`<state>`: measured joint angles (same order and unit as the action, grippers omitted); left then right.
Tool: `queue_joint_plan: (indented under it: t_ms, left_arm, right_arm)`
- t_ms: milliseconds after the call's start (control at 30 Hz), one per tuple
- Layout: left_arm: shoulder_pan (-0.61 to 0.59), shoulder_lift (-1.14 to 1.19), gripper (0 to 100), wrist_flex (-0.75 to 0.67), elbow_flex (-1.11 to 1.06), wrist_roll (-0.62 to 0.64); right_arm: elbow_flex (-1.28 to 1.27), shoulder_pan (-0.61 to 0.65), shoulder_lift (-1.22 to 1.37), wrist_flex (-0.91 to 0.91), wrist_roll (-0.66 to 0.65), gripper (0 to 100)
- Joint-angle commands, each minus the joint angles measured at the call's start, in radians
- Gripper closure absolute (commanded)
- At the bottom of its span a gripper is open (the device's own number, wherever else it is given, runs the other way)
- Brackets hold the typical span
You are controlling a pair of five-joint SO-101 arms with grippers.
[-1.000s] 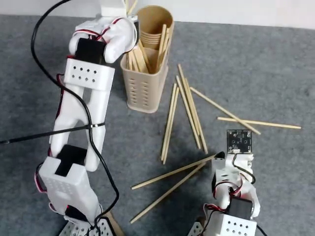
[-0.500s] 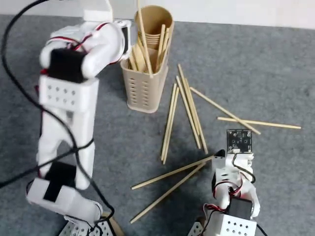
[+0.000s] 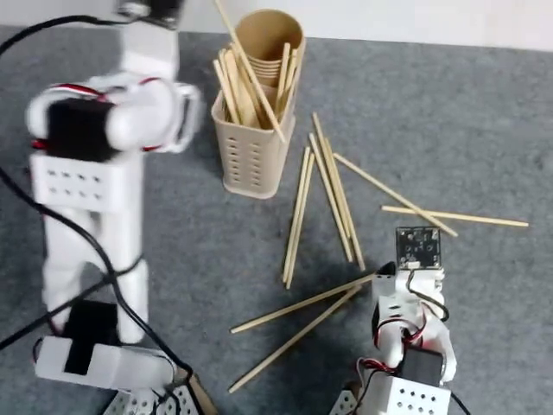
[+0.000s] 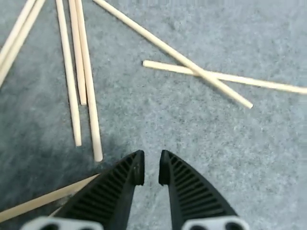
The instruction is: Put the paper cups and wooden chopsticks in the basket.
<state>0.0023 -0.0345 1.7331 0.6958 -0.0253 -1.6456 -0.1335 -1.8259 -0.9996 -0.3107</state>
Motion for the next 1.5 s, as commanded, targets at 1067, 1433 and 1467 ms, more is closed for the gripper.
queue_joint_plan:
  t_ms: [1067,1433,1467]
  left_arm:
    - [-0.203,-0.512,83,-0.821,-1.538,-0.051]
    - [-0.203,-0.512,84,-0.819,-1.538,-0.051]
    - [-0.203,-0.512,84,-0.819,-1.538,-0.051]
  right_arm:
    - [1.333,0.275,2.112,0.122,-0.364,80.7]
    - [1.336,0.263,2.155,0.048,-0.365,98.9]
    - [1.334,0.26,2.155,0.047,-0.365,96.7]
